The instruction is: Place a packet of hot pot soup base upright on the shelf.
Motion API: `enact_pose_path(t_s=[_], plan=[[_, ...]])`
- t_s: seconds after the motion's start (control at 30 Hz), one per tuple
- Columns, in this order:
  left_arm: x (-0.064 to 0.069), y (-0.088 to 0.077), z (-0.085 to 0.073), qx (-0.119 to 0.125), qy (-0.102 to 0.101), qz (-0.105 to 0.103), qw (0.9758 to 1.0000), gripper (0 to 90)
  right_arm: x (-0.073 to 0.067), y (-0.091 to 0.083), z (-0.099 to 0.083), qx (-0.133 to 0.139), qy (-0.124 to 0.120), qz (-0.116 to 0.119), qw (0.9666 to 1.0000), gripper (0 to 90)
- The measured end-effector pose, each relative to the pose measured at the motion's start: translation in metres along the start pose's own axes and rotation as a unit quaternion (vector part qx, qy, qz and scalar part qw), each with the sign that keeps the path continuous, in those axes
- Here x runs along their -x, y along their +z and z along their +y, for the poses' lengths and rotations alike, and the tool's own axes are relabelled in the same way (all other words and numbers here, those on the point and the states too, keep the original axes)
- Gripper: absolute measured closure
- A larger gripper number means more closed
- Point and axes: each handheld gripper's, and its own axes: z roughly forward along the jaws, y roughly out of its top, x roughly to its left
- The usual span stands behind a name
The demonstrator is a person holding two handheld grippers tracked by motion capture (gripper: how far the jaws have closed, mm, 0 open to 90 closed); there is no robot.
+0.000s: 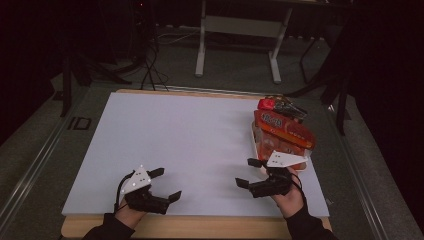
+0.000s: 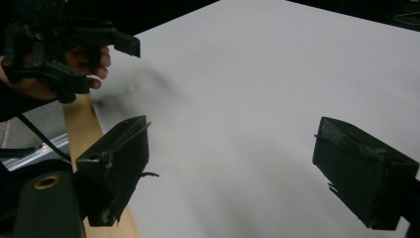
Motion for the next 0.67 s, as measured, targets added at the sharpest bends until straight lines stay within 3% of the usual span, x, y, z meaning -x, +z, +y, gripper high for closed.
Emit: enact_pose_path(t_s=[0.43,0.67], plan=[[-0.001,-0.001,0.0,0.002,0.007,0.005,1.0,2.2,0.004,0.002,-0.025,-0.021,0.014,-0.003,0.9997,14.2],[-0.001,-0.001,0.0,0.003,0.006,0.004,1.0,2.2,0.005,0.003,-0.028,-0.019,0.014,-0.007,0.9997,14.2]])
